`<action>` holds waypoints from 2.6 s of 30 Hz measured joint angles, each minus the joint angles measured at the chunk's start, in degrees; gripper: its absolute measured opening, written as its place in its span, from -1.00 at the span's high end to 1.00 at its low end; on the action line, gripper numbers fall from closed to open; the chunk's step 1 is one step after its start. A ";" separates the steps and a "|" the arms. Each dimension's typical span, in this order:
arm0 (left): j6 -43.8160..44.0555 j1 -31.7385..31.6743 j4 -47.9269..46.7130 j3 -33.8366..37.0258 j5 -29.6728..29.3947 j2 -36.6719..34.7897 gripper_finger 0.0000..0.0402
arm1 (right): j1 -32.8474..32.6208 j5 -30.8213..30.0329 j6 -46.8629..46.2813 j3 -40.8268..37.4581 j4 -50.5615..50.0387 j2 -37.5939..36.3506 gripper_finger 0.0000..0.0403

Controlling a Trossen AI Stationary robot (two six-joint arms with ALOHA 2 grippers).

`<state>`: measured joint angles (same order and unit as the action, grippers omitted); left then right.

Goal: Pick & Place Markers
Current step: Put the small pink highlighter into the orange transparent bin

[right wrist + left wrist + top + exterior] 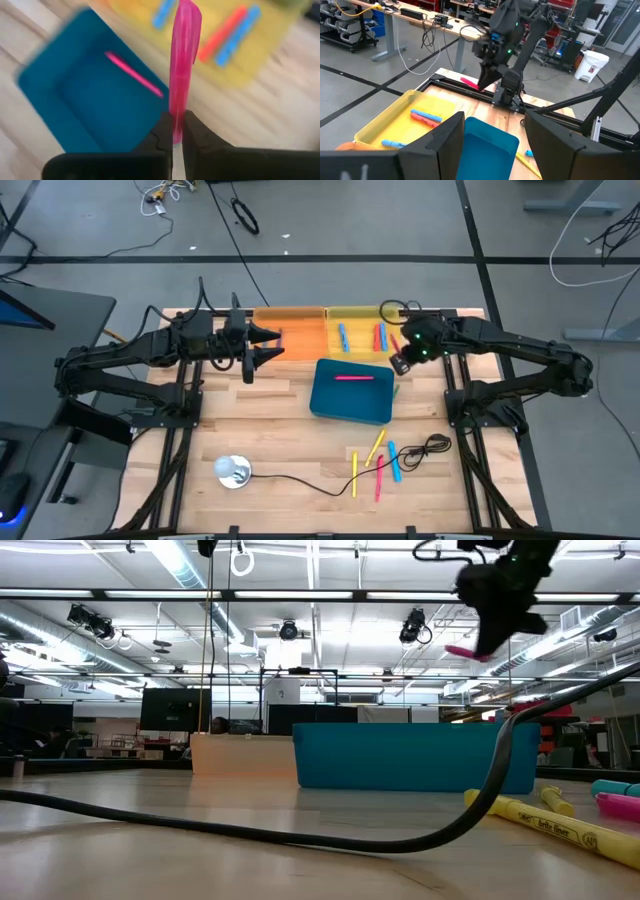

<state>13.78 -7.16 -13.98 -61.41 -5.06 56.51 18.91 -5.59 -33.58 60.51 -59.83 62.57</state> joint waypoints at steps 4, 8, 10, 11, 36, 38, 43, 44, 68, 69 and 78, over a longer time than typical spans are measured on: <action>0.02 0.00 0.00 0.00 0.00 0.00 -0.06 | 0.00 0.52 3.70 0.00 10.08 -0.01 0.98; 0.13 0.00 0.00 0.00 0.00 0.00 -0.06 | -0.01 4.06 7.81 0.00 21.32 -0.01 0.98; 0.13 0.02 -0.02 0.00 -0.02 0.00 -0.06 | -0.01 5.88 9.60 0.00 27.74 -0.01 0.98; 0.13 0.01 -0.01 0.00 -0.02 0.00 -0.06 | -0.01 7.22 10.57 0.00 30.83 -0.01 0.98; -4.26 -0.57 7.15 -0.09 2.69 0.51 -0.06 | -7.17 16.48 22.10 12.47 52.00 11.13 0.98; -4.13 -0.57 7.54 -0.09 2.73 0.52 -0.06 | -7.64 17.33 23.76 15.95 50.39 13.74 0.98; -3.95 -0.43 10.44 -0.11 3.47 0.52 -0.06 | -8.66 18.65 26.64 22.96 48.98 19.73 0.98; -3.95 -0.39 10.63 -0.12 3.43 0.52 -0.06 | -8.85 18.70 26.99 24.07 48.91 20.82 0.98; -5.94 0.27 8.46 -10.27 7.05 10.01 -0.06 | -12.85 18.08 29.64 28.50 49.98 26.20 0.99; -5.94 0.37 7.95 -10.66 7.68 10.59 -0.06 | -12.96 18.03 29.66 28.50 49.80 26.20 0.99; -5.16 0.37 8.02 -12.09 10.19 12.61 0.14 | -13.76 16.97 29.97 28.50 49.71 25.97 0.99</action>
<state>8.62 -6.78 -5.95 -73.49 5.13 69.12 5.15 11.38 -3.62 89.01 -10.12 88.54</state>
